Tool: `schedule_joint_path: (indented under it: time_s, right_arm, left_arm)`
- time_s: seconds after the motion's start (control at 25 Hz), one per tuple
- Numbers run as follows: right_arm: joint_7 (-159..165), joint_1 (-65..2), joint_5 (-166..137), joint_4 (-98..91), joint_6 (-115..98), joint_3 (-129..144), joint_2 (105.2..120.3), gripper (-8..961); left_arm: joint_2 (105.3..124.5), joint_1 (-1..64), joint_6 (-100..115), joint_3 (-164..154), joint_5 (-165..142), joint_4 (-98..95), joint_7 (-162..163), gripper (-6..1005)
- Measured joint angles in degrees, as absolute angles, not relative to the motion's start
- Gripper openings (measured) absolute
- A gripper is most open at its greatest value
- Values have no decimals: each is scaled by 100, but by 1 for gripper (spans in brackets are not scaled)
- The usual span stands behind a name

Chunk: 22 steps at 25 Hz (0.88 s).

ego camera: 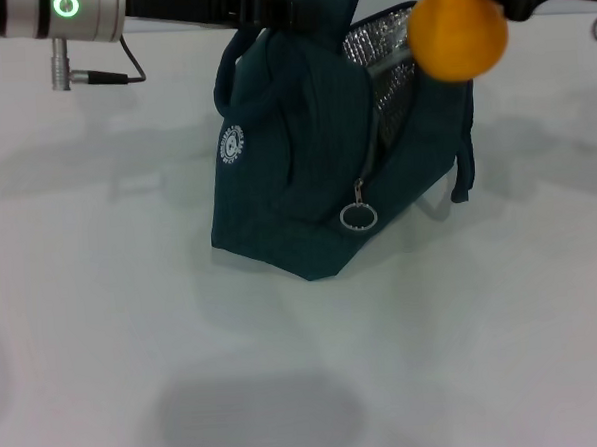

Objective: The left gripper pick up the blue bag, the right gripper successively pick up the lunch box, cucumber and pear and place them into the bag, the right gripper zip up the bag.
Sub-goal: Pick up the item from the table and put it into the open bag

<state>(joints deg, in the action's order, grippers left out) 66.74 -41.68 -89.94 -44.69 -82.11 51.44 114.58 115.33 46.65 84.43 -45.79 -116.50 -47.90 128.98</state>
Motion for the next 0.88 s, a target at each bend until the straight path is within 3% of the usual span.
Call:
schedule_joint_path:
  time_s: [0.88]
  right_arm:
    - [5205, -4713, -8693, -3422, -7041, 5544, 11539, 38]
  left_arm:
    - [11524, 4658, 8579, -4579, -11644, -4790, 13081, 40]
